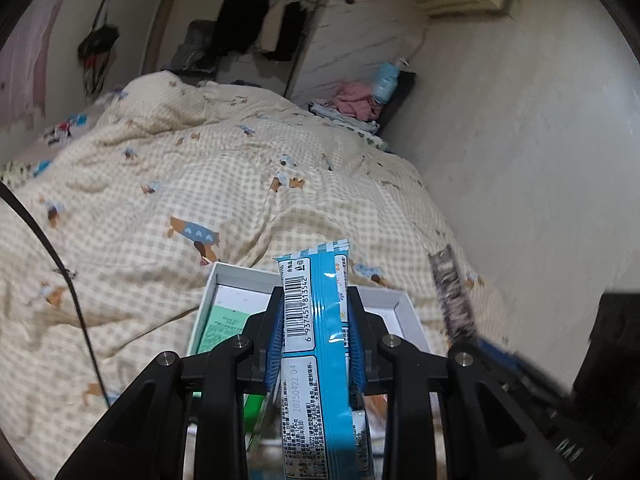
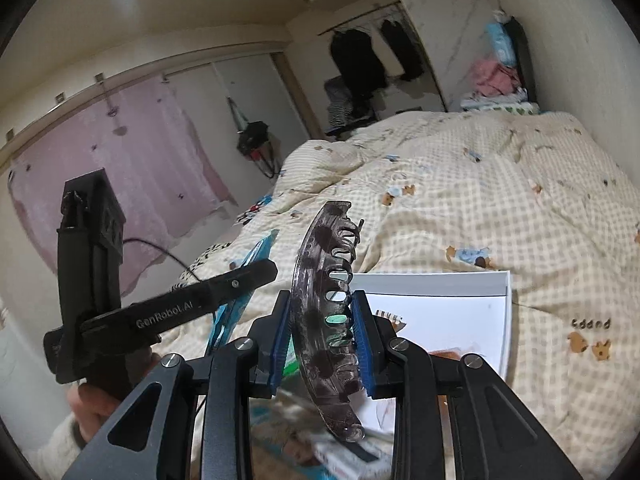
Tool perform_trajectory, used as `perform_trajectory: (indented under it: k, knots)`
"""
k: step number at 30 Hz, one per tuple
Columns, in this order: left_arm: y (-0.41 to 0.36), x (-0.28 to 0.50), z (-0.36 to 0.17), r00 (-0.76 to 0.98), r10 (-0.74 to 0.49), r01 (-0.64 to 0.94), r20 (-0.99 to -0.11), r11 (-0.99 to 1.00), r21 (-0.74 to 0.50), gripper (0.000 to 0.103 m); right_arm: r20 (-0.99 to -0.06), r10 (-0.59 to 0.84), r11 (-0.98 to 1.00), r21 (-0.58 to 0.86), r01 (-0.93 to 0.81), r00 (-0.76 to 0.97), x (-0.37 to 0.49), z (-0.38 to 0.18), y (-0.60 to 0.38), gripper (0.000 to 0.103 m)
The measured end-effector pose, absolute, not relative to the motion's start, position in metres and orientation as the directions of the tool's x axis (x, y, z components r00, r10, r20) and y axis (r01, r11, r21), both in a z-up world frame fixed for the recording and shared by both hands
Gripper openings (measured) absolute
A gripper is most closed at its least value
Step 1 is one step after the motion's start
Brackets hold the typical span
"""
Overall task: Organize objects
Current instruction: 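Carry the blue packet and hair clip with both tools over the white box, then lower the blue packet and hair clip into the box, opening both tools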
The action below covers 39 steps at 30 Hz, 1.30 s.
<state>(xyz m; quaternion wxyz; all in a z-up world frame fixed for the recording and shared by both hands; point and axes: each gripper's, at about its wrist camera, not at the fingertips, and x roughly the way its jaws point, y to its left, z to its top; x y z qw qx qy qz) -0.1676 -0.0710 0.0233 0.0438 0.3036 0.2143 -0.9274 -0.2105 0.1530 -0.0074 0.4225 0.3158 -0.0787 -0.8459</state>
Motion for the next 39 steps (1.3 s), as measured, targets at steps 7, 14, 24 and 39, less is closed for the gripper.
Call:
perform_trajectory:
  k: [7,14,24,39]
  knots:
    - [-0.080,-0.179,-0.014,-0.816,0.013,0.284,-0.578,-0.862,-0.420,0.031,-0.486,-0.738,-0.671,0.457,0.583,-0.468,-0.222,-0.041,0.134,0.031]
    - [-0.077,-0.191,-0.048,-0.832,0.094,0.199,-0.546,-0.870,-0.452,0.031,-0.541,-0.699,-0.711,0.454,0.538,-0.468,-0.230,-0.075,0.119,0.031]
    - [-0.080,-0.198,-0.073,-0.760,0.052,0.299,-0.647,-0.857,-0.420,0.031,-0.635,-0.645,-0.750,0.418,0.513,-0.425,-0.241,-0.097,0.116,0.031]
    - [-0.084,-0.203,-0.077,-0.755,0.069,0.303,-0.653,-0.845,-0.440,0.031,-0.662,-0.622,-0.754,0.364,0.546,-0.418,-0.235,-0.103,0.107,0.031]
